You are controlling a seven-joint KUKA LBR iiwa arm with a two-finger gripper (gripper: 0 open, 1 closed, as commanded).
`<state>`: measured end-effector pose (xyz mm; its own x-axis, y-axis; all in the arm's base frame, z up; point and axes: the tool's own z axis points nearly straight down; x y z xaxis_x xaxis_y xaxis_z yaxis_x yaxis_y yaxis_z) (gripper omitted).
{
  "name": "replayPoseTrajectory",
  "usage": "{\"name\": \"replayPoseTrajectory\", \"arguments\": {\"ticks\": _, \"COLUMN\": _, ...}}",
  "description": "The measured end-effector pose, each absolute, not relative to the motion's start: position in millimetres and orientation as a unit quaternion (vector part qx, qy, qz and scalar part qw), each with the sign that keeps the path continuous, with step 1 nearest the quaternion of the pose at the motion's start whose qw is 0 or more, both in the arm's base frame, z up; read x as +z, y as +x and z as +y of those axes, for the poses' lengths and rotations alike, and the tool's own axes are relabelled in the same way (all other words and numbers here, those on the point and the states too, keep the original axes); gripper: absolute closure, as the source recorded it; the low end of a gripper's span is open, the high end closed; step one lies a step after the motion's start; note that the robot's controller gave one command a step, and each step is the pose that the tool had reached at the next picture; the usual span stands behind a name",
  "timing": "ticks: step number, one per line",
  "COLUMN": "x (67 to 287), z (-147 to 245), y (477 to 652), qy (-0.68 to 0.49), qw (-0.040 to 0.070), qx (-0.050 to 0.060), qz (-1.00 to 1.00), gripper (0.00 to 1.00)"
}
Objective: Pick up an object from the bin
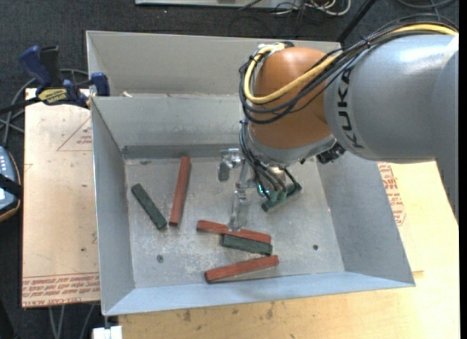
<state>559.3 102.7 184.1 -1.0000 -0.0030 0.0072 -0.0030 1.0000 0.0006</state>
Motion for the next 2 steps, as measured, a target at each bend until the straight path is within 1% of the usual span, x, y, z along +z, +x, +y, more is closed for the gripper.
{"name": "replayPoseTrajectory", "arguments": {"ticks": 1, "x": 68.8, "z": 138.9, "y": 525.8, "qy": 0.145, "qw": 0.001, "qx": -0.001, "qz": -0.989, "gripper": 0.00}}
{"name": "replayPoseTrajectory", "arguments": {"ticks": 2, "x": 78.4, "z": 75.5, "y": 559.5, "qy": 0.123, "qw": -0.003, "qx": 0.001, "qz": -0.992, "gripper": 0.00}}
